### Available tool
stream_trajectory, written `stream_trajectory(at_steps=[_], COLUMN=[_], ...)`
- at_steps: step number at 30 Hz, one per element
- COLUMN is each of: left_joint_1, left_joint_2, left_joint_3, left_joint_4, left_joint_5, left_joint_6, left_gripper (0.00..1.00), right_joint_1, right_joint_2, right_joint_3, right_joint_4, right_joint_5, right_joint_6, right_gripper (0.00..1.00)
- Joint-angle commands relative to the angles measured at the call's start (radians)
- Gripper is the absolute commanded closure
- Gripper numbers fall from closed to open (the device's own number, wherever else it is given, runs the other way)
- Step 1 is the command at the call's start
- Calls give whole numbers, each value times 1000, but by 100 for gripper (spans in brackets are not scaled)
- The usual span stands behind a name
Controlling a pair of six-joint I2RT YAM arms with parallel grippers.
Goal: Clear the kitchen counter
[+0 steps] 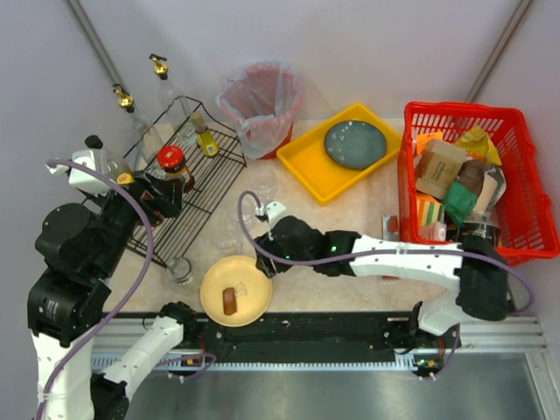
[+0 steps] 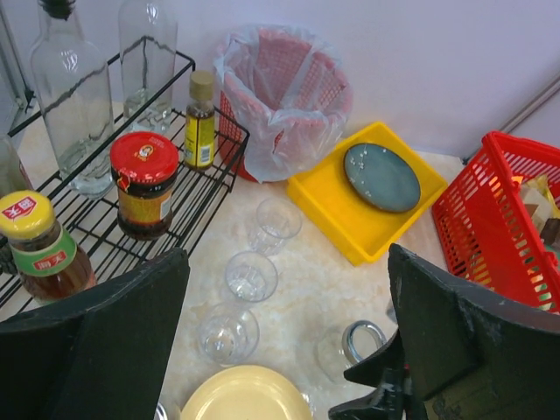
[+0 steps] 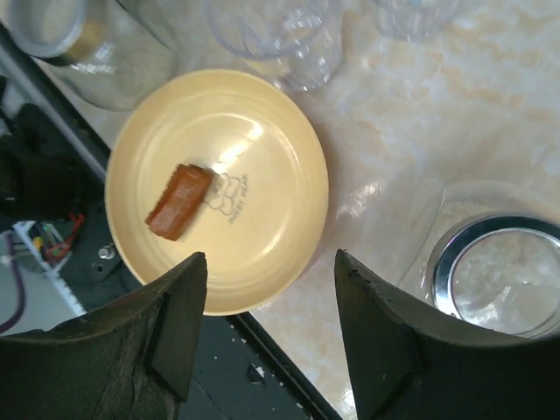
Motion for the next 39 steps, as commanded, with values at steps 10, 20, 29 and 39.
stream_trajectory(at_steps=[10,20,29,39], left_joint_1=[-2,-2,-7,-13], left_joint_2=[-85,-124,-125,-137], left_joint_3=[-25,-80,-83,-85], left_joint_4=[-74,-88,-83,-68], left_joint_5=[29,73,86,83], left_joint_6=[44,20,26,32], left_gripper=[2,2,2,2], right_joint_1=[110,118,121,118], right_joint_2=[311,394,478,486], right_joint_3=[80,93,192,202], right_joint_4=[-54,-77,-138,-223], right_joint_5=[174,167,213,251], right_joint_6=[274,343,375,414], right_gripper=[42,47,68,100])
